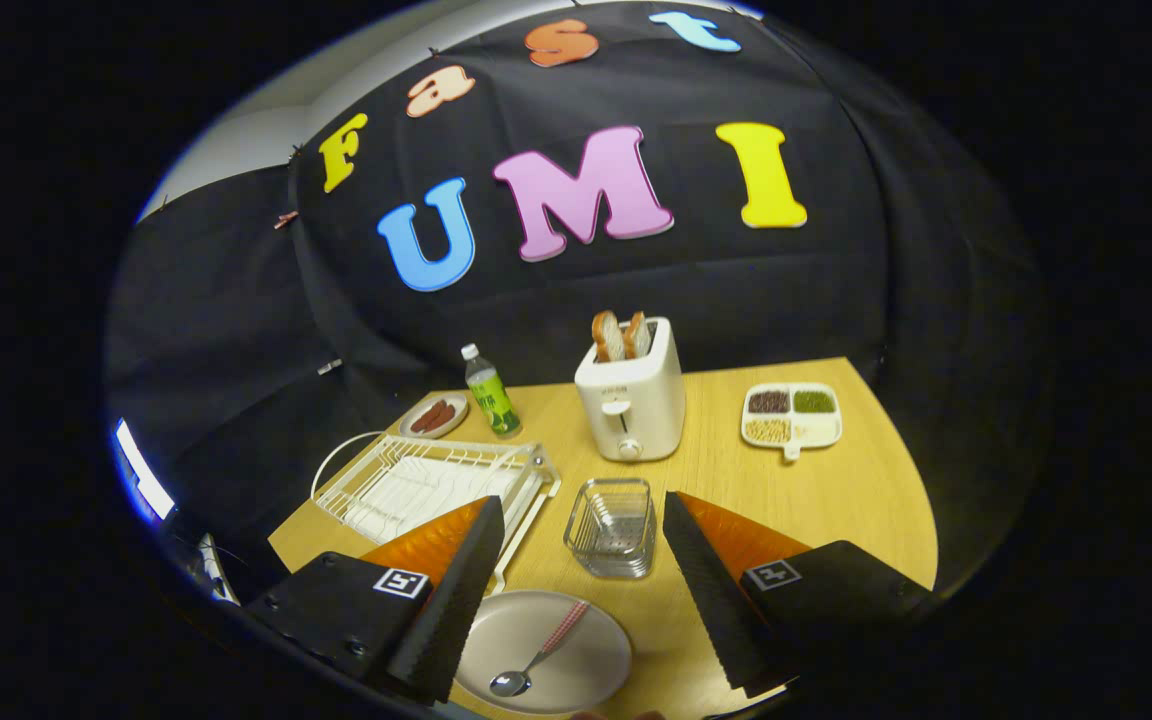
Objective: Take the plate from the dish rack, then take the spoon from the basket and place it into the plate.
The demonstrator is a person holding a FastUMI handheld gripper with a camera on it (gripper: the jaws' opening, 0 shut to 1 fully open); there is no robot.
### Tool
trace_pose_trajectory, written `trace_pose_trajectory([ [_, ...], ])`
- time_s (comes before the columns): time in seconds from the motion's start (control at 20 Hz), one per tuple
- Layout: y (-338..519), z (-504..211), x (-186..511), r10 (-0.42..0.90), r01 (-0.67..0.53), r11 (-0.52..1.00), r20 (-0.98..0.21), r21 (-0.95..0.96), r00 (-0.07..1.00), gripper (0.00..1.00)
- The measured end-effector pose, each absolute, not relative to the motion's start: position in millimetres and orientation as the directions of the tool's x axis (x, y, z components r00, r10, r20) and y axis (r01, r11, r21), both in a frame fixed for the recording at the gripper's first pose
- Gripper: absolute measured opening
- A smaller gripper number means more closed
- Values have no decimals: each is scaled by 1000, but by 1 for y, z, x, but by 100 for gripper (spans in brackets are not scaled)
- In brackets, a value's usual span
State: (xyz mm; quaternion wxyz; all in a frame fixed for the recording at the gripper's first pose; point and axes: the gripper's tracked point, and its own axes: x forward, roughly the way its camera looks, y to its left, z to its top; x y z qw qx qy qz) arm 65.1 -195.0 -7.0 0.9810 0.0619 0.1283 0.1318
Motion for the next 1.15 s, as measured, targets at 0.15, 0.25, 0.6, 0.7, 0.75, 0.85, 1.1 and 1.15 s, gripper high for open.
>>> trace_pose_trajectory([
  [0.15,-210,37,54,234,-226,971,-124,70,964,98],
  [0.25,-219,60,46,197,-194,980,-64,38,978,98],
  [0.6,-236,94,5,67,-66,998,46,-24,997,98],
  [0.7,-232,88,0,55,-55,998,26,-7,998,98],
  [0.75,-231,89,0,47,-47,999,32,-5,998,99],
  [0.85,-228,92,1,47,-48,999,45,1,998,98],
  [1.1,-223,88,2,63,-64,998,37,8,997,99],
  [1.15,-222,89,1,70,-70,998,42,8,997,98],
])
